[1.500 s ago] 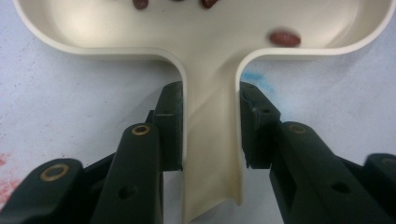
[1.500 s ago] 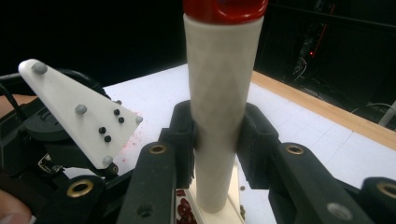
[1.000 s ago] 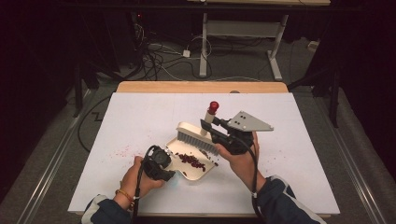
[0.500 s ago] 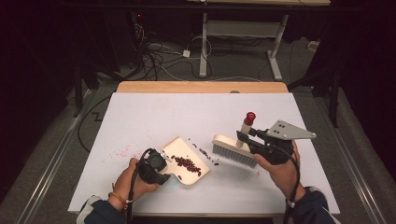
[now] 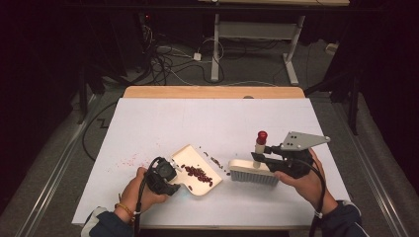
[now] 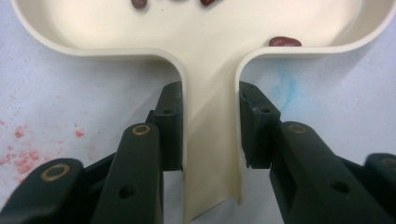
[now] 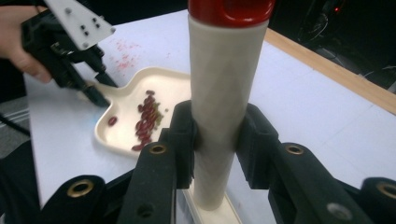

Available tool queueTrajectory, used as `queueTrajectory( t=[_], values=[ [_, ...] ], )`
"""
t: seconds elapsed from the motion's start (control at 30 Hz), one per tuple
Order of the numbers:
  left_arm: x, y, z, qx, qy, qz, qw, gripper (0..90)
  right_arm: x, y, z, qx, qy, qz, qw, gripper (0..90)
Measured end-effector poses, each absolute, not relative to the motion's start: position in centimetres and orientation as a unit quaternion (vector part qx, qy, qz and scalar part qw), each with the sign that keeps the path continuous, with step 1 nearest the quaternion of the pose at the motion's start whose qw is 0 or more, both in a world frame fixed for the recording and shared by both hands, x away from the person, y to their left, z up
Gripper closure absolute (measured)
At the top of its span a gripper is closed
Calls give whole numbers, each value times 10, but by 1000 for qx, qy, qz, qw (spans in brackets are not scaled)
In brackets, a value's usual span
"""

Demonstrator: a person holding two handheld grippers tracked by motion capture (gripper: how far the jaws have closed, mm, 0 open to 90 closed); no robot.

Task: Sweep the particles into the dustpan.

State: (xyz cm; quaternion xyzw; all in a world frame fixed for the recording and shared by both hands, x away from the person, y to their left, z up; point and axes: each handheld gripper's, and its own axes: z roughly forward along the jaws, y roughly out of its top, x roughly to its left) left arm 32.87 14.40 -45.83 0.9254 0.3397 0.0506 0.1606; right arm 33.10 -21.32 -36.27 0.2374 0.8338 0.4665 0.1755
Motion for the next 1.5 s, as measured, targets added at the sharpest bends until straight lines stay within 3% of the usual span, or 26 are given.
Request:
queueTrajectory(
  t=[0.47,0.87,1.1,1.5],
  values=[
    [330,145,-459,925,340,46,163,638,368,-165,-371,238,817,491,185,705],
    [330,145,-459,925,342,47,162,638,371,-168,-363,246,788,537,175,705],
    [332,146,-458,923,345,41,165,638,382,-167,-358,273,762,544,224,705],
    [336,158,-459,918,356,33,173,637,438,-114,-381,265,744,538,294,705]
  ],
)
